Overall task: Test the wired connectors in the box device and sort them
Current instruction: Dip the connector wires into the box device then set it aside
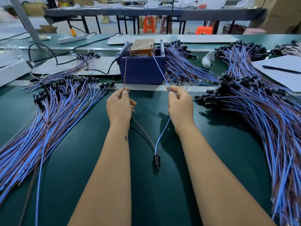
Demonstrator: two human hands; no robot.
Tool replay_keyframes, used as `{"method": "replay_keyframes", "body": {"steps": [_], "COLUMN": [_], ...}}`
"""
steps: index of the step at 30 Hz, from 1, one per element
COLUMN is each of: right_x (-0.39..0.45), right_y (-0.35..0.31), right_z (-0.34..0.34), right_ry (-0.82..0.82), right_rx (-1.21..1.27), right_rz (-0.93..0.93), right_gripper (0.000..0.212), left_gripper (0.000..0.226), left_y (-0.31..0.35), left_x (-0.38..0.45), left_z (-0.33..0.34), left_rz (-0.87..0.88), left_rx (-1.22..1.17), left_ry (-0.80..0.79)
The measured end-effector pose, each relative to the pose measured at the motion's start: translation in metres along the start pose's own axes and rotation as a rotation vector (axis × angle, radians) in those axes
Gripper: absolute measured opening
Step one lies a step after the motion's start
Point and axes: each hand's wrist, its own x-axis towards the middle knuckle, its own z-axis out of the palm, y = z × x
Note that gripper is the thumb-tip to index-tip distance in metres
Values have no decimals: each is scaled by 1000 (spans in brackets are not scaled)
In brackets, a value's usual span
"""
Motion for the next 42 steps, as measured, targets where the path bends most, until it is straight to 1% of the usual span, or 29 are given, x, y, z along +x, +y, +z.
{"method": "replay_keyframes", "body": {"steps": [8,23,29,42], "right_x": [1,0,0,0], "right_y": [0,-2,-1,-1], "right_z": [1,-1,-1,-3], "right_ry": [-28,-66,-55,-37], "right_rx": [-48,-131,-116,-78], "right_rz": [-21,-23,-7,24], "right_gripper": [27,25,27,28], "left_gripper": [23,24,27,29], "left_y": [0,-3,-4,-3], "left_x": [5,6,7,4], "left_z": [3,5,8,7], "left_rz": [-2,62,77,76], "left_rx": [40,108,146,141], "left_ry": [16,-44,-51,-59]}}
